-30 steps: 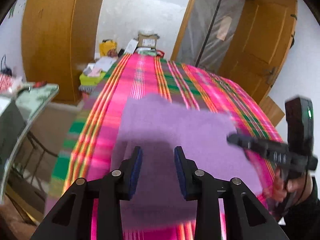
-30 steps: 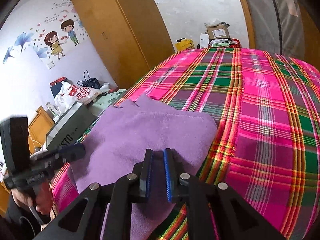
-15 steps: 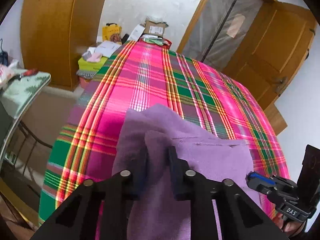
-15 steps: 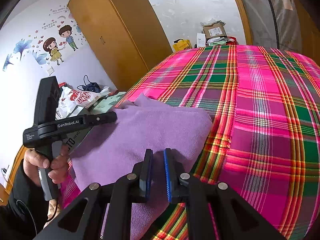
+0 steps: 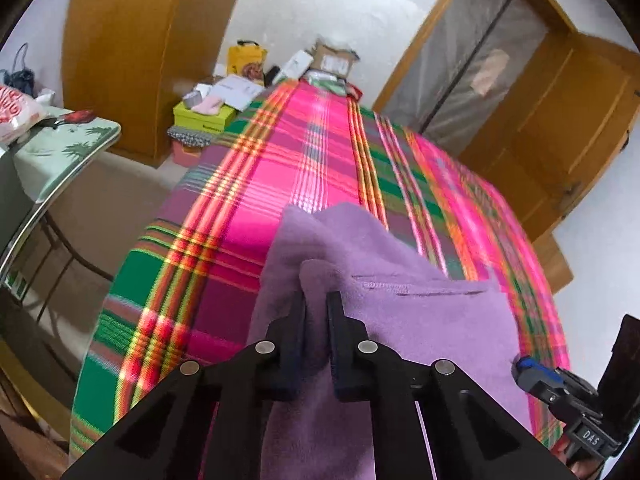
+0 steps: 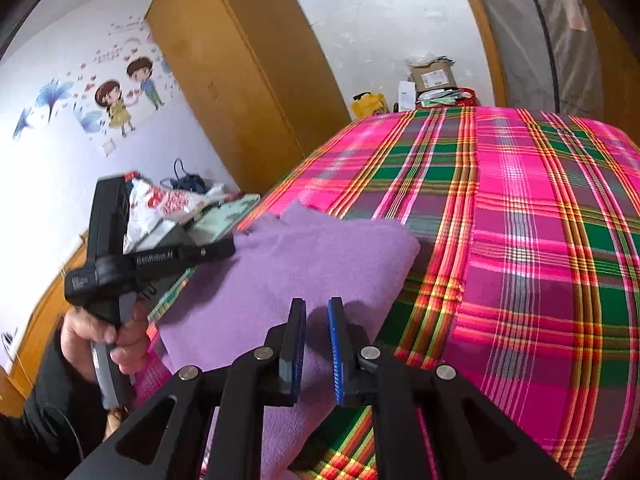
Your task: Fold clothes
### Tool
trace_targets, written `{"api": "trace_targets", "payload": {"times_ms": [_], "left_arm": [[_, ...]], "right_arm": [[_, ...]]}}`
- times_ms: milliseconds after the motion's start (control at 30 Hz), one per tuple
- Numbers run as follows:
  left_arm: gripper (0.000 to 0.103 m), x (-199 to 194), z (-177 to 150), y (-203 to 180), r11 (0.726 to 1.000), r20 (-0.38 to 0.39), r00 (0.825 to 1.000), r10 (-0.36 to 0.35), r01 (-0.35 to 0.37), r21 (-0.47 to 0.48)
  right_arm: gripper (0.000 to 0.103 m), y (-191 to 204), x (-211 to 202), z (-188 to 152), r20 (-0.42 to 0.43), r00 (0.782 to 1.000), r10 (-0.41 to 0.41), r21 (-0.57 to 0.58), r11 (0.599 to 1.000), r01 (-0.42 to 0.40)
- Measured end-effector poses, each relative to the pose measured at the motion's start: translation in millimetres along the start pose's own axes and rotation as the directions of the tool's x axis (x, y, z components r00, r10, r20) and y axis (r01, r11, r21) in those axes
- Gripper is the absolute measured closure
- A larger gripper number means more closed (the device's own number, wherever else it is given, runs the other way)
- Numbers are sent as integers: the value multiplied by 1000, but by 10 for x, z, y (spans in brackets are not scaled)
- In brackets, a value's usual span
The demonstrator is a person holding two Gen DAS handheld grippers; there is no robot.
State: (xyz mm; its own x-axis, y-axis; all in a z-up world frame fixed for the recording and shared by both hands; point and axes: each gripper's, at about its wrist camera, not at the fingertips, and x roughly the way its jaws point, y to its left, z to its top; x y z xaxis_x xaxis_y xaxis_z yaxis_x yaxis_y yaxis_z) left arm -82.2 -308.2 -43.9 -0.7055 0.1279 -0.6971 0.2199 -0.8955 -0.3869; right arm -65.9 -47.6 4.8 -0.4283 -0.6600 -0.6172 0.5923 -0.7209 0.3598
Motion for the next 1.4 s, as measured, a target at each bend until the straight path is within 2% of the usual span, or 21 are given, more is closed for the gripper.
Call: {"api": "trace_targets", "payload": {"times_ms": [100, 300, 400, 533, 633, 733, 800, 900, 967, 1400], "left_arm": [[91, -13, 12, -28, 1000, -7, 1000, 0, 0, 6], [91, -485, -182, -148, 999, 72, 997, -25, 24, 25], [92, -635, -395, -267, 995, 70, 994, -80, 75, 71], [92, -522, -699, -286, 990, 17, 999, -38, 35, 133], [92, -501, -782, -180, 993, 30, 997, -67, 64, 97], [92, -623, -786, -209, 994, 54, 997, -52, 46, 96], [92, -617, -826, -193, 994, 40, 998, -47, 43, 102], [92, -555, -876, -111, 995, 33, 997, -71, 68, 69], [92, -550, -881, -91, 996, 40, 996, -83, 82, 37], [92, -564, -952, -159, 998, 79, 996, -44, 41, 42]], "right_arm": [[90, -29, 17, -17, -5, 1000, 4, 22, 1000, -4], [89, 1, -137, -85, 6, 1000, 30, 3, 1000, -30], [89, 84, -207, -194, -5, 998, 63, -41, 997, -63], [89, 147, -182, -365, -34, 998, 56, -104, 993, -59], [90, 103, -181, -357, -33, 997, 70, -81, 994, -72], [90, 132, -289, -334, -11, 996, 88, -85, 992, -88], [90, 177, -334, -357, -9, 994, 113, -106, 988, -113], [92, 179, -215, -441, -62, 993, 104, -123, 986, -110], [93, 159, -202, -455, -50, 993, 103, -111, 988, -108], [92, 151, -201, -487, -24, 995, 93, -86, 992, -94]]}}
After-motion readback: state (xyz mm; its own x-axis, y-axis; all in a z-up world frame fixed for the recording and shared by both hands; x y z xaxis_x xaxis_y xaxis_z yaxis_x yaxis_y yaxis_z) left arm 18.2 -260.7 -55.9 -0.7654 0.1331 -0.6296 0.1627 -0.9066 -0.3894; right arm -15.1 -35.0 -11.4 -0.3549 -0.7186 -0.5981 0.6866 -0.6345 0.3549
